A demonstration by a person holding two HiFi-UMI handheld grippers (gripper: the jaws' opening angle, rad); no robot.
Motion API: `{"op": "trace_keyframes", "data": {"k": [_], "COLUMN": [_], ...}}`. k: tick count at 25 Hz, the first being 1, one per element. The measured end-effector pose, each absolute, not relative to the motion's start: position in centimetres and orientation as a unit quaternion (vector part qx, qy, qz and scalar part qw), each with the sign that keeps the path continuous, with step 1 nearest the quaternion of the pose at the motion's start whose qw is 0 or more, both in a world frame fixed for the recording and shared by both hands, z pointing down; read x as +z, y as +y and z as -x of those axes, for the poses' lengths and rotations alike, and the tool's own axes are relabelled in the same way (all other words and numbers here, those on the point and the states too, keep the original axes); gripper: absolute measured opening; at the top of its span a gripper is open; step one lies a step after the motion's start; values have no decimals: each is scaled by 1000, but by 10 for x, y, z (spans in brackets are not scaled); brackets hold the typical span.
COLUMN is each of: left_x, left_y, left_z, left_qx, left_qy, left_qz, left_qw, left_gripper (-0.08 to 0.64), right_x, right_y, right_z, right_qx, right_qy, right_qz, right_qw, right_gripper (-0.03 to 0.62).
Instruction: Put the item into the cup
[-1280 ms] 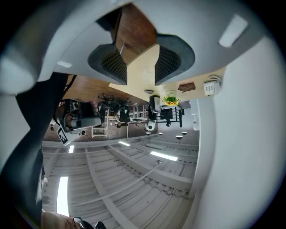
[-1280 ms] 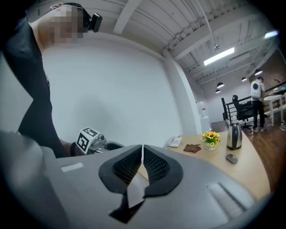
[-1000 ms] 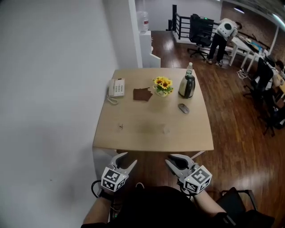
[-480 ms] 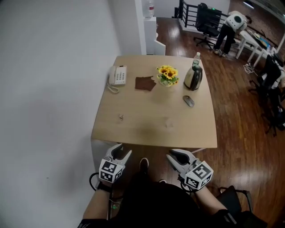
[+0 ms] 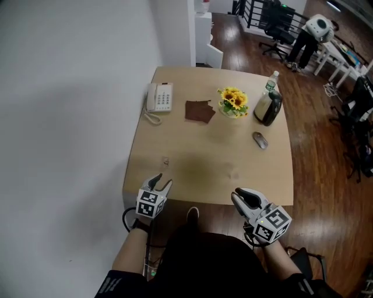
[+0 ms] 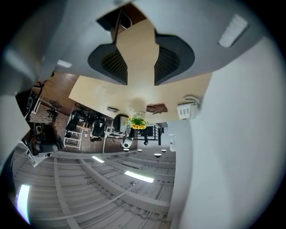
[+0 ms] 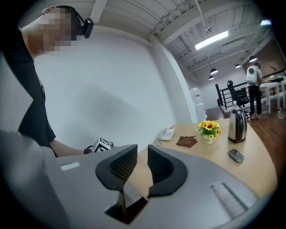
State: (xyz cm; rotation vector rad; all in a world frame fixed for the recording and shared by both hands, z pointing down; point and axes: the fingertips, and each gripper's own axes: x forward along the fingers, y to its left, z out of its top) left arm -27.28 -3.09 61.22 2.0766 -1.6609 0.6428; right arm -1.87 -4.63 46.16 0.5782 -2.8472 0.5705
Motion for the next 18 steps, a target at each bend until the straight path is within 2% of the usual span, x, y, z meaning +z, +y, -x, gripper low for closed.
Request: {"op": "trace_keyframes", "data": {"k": [8, 18], "left_x": [680, 748], "left_y": [-103, -136], "left_z": [318, 339], "left_qx": [312, 355], "left_qy": [-551, -524], "left_qz": [-744, -720], "left_qw": [214, 284], "left_gripper": [178, 130], "right_x": [474, 486], "right_y": [-103, -127], "right_z": [71, 92], "right_qx": [208, 228], "right_qy": [-947, -941], "right_qz": [-224, -225], "right_qw": [102, 112], "right_gripper": [83, 83]}}
